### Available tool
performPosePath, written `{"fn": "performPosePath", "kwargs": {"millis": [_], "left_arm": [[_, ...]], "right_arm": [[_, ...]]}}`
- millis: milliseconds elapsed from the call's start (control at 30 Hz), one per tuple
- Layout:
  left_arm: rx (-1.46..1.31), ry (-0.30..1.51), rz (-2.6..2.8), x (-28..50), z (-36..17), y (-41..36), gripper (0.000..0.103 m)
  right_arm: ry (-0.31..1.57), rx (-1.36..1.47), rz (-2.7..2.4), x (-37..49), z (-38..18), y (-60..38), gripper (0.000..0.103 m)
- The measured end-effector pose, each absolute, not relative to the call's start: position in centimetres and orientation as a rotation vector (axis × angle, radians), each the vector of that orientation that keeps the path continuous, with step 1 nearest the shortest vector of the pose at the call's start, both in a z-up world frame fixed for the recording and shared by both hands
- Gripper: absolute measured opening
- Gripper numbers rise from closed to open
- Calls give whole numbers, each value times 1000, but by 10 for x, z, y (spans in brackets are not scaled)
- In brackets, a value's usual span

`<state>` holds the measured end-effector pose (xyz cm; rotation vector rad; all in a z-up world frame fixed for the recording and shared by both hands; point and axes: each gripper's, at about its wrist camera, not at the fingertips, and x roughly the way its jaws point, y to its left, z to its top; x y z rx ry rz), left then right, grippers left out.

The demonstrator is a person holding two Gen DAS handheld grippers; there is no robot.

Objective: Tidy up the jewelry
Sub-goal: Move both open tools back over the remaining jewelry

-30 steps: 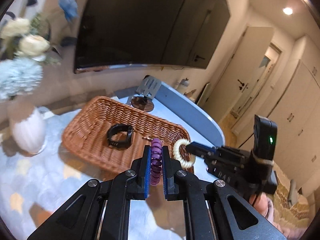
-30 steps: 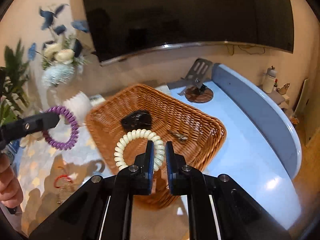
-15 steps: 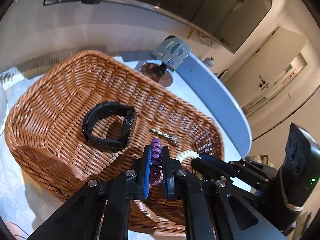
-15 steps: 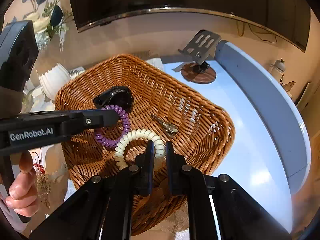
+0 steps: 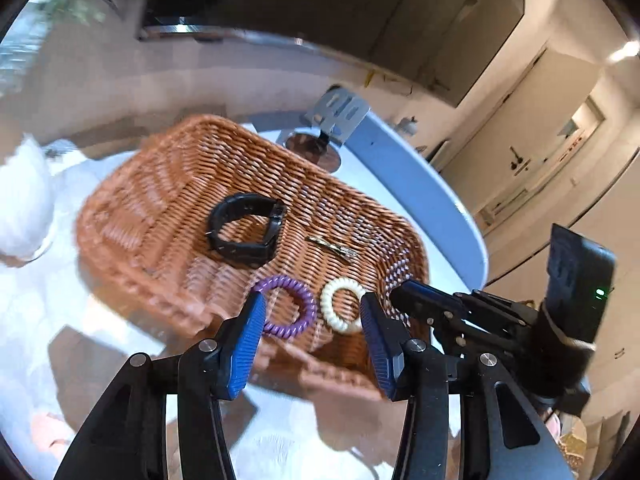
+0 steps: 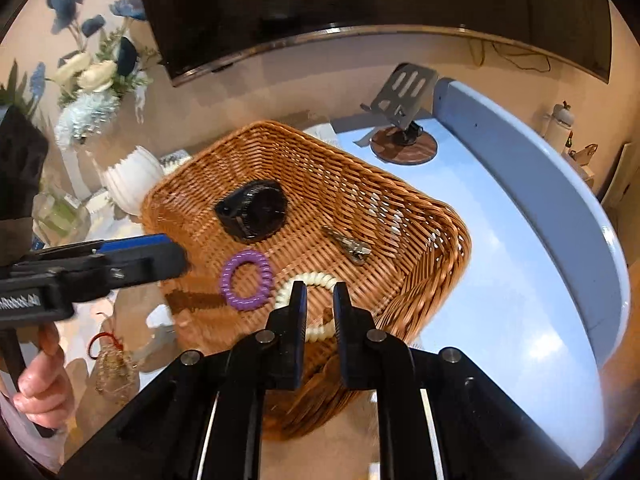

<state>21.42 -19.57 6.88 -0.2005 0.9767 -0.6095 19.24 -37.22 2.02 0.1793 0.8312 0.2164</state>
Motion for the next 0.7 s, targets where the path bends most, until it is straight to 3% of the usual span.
{"fn": "performPosePath", "kwargs": {"millis": [167, 333, 500, 700], "left_arm": [[-210, 908, -597, 178, 99, -149, 51], [-230, 815, -550, 130, 127, -91, 51], [-262, 762, -502, 94, 128, -43, 51], [-310, 779, -470, 71, 92, -3, 51]], "right_arm": [[769, 148, 241, 161, 46, -355, 17], [697, 135, 305, 123, 68, -325, 40], [657, 129, 382, 89, 71, -289, 40], [682, 92, 409, 77, 37, -253, 40]]}}
